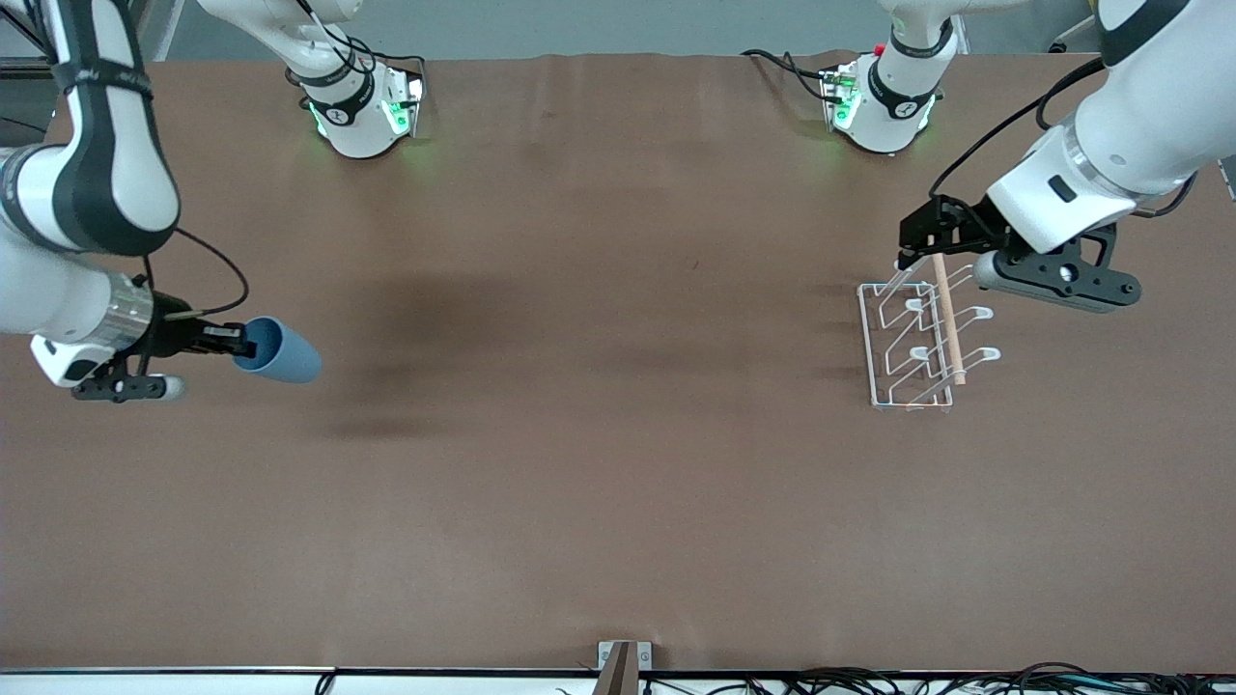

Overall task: Hang cup on cup holder
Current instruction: 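Lift the blue cup with the right gripper while the left gripper approaches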

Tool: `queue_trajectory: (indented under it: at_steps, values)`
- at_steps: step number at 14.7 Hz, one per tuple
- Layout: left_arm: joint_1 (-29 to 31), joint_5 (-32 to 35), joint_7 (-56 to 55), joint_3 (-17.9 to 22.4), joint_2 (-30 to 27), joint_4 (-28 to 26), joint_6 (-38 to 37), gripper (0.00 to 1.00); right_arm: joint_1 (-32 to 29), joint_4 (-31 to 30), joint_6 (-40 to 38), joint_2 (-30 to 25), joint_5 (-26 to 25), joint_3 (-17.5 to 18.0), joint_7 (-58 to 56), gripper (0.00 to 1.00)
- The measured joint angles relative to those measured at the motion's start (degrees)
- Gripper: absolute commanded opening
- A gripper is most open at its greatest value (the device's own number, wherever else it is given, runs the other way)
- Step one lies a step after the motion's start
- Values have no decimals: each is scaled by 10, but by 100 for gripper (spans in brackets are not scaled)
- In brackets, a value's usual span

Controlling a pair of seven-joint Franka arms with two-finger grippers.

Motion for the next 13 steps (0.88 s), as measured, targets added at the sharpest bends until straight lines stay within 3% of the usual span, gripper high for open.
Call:
queue_trajectory:
  at_steps: [3,5,9,13]
  values:
    - [0,0,5,-25,2,0,1,100,50,0,-7,-15,54,2,18,1]
    - [0,0,10,-63,3,1,2,100,78,0,-7,-18,104,2,20,1]
    - [-5,0,10,-152,3,4,28,100,119,2,-2,-19,244,2,19,0]
    - [-7,0,30,-208,5,4,65,100,146,13,-1,-19,410,2,18,0]
